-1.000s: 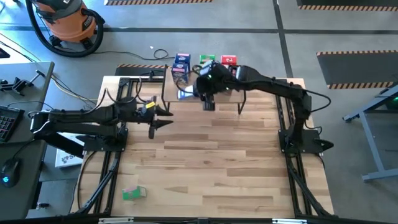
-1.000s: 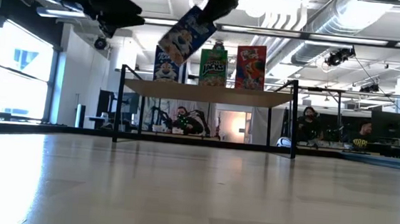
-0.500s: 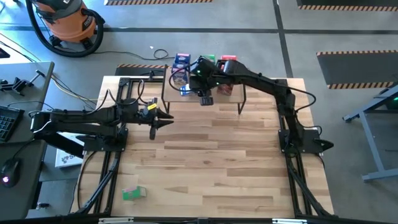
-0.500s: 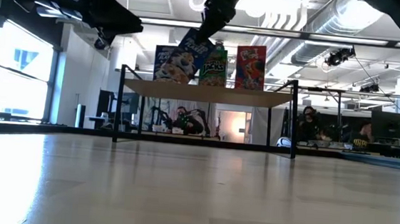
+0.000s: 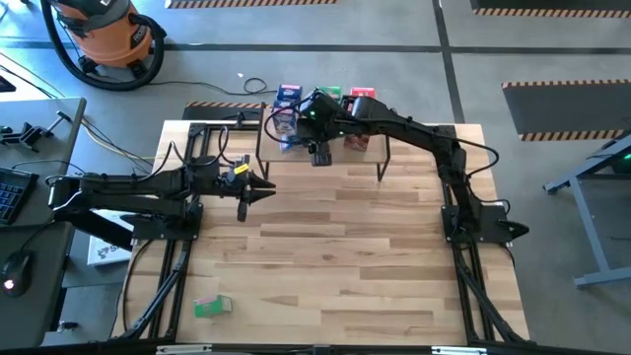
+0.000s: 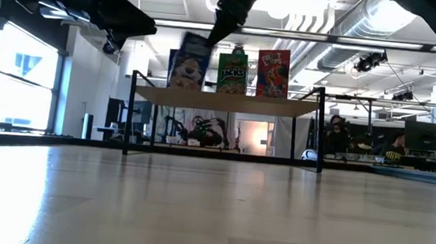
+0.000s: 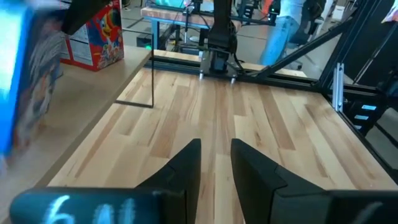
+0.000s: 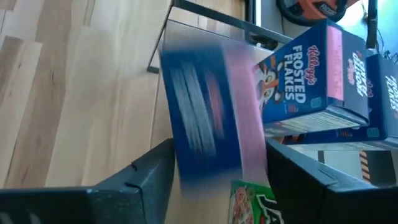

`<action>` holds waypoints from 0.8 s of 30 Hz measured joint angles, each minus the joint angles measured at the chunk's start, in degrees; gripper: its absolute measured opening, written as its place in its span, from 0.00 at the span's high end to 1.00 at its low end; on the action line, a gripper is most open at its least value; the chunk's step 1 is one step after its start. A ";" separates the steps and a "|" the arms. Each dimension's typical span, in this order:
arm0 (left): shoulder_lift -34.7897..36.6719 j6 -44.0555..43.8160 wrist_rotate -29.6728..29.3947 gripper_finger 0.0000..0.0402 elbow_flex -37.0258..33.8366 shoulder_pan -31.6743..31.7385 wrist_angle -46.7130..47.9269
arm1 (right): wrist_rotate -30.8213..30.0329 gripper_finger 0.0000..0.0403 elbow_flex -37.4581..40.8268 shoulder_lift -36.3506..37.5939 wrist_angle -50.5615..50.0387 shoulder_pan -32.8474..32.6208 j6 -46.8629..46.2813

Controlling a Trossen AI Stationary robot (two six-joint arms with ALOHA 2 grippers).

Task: Stack cereal on shelf
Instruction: Adjust the blue cereal box on the table

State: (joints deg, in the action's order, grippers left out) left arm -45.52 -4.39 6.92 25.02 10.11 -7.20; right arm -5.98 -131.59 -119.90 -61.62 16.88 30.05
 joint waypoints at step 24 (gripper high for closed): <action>-3.17 5.15 -11.07 0.91 0.13 5.90 -6.22 | -0.71 0.87 1.93 8.49 -5.77 -0.17 -1.74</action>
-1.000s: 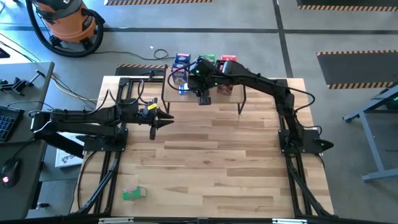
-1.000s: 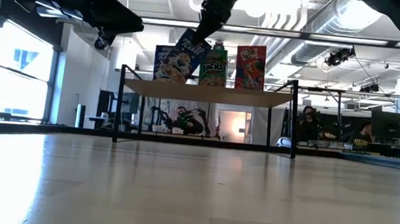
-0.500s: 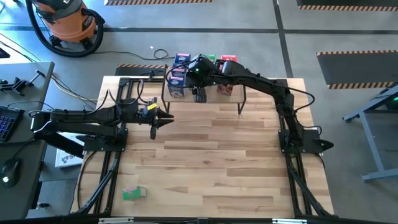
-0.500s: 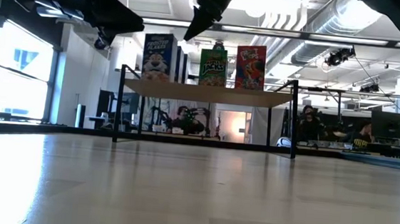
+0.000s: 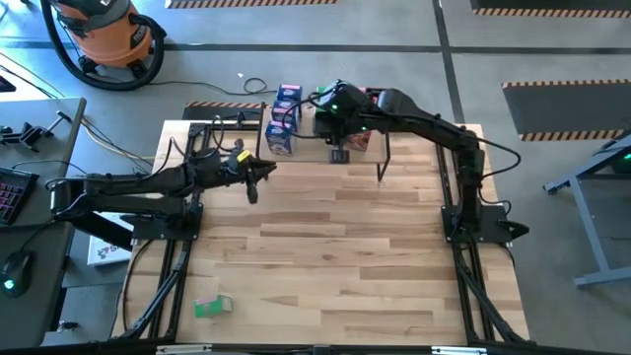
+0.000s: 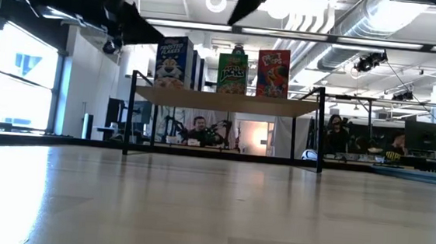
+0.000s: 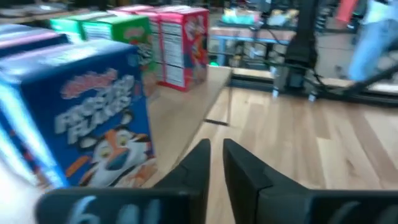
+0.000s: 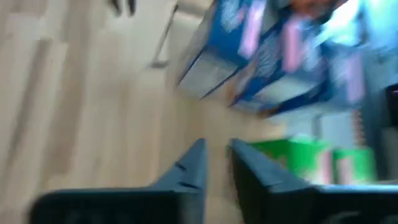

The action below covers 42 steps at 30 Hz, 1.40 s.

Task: Stack cereal on shelf
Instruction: Adjust the blue cereal box on the table

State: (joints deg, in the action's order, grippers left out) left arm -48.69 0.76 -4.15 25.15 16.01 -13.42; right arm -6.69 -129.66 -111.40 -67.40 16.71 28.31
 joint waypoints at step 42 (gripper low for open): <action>0.67 5.29 18.80 1.00 12.07 1.28 19.62 | 11.52 1.00 65.57 23.62 60.62 -5.64 -10.88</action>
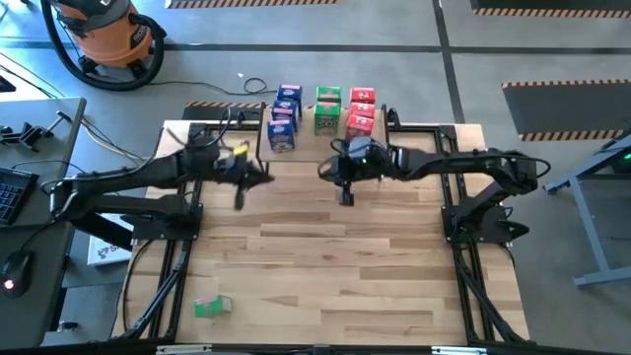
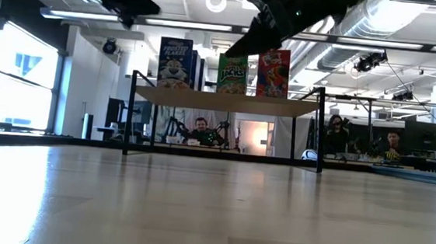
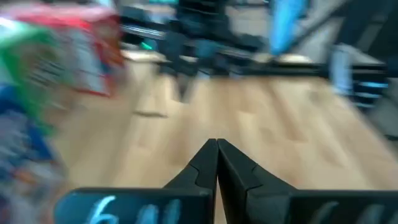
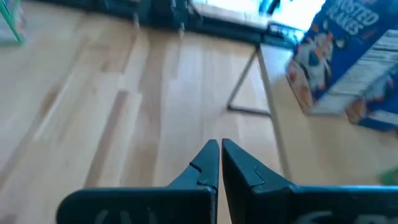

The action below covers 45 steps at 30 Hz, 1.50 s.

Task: Stack cereal on shelf
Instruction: Adjust the blue cereal box on the table, then move the green cereal into the center of the table

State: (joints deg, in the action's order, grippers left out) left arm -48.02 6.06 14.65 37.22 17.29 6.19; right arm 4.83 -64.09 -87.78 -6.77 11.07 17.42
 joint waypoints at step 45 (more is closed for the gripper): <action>-27.77 -99.47 6.51 1.00 14.15 -71.47 40.38 | -1.39 1.00 12.54 0.01 20.60 -10.75 -2.99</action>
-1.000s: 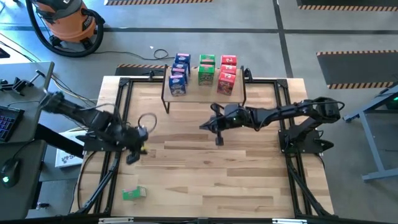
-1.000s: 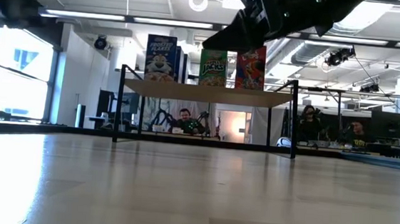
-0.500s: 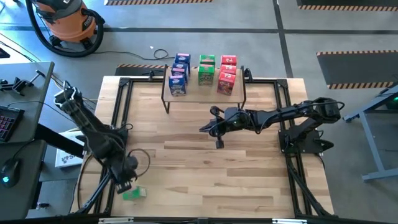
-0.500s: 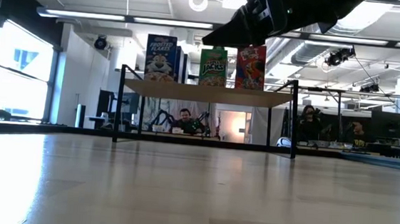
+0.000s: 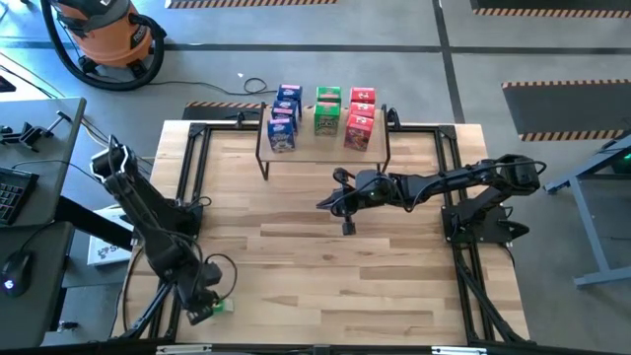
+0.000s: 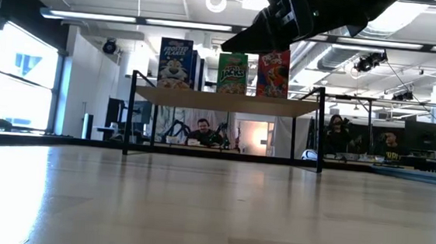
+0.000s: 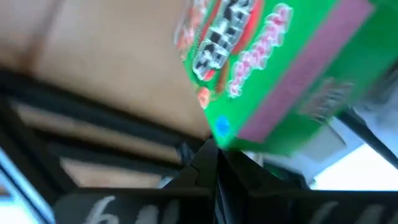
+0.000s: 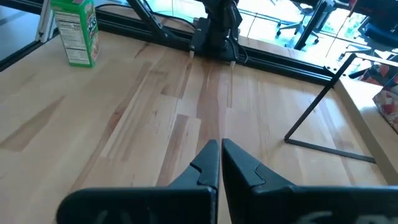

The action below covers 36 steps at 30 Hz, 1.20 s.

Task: Stack cereal on shelf
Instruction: Move the green cereal into the center of the table

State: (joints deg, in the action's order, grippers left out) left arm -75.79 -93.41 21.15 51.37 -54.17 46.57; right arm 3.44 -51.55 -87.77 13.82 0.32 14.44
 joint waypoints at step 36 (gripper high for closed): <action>3.06 10.86 -3.95 1.00 -0.04 3.06 -3.15 | 0.00 1.00 -0.02 0.00 -2.47 0.00 -0.96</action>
State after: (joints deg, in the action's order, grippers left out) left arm -72.73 -82.54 17.20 51.33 -51.11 43.42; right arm 3.44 -51.57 -87.77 11.35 0.32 13.47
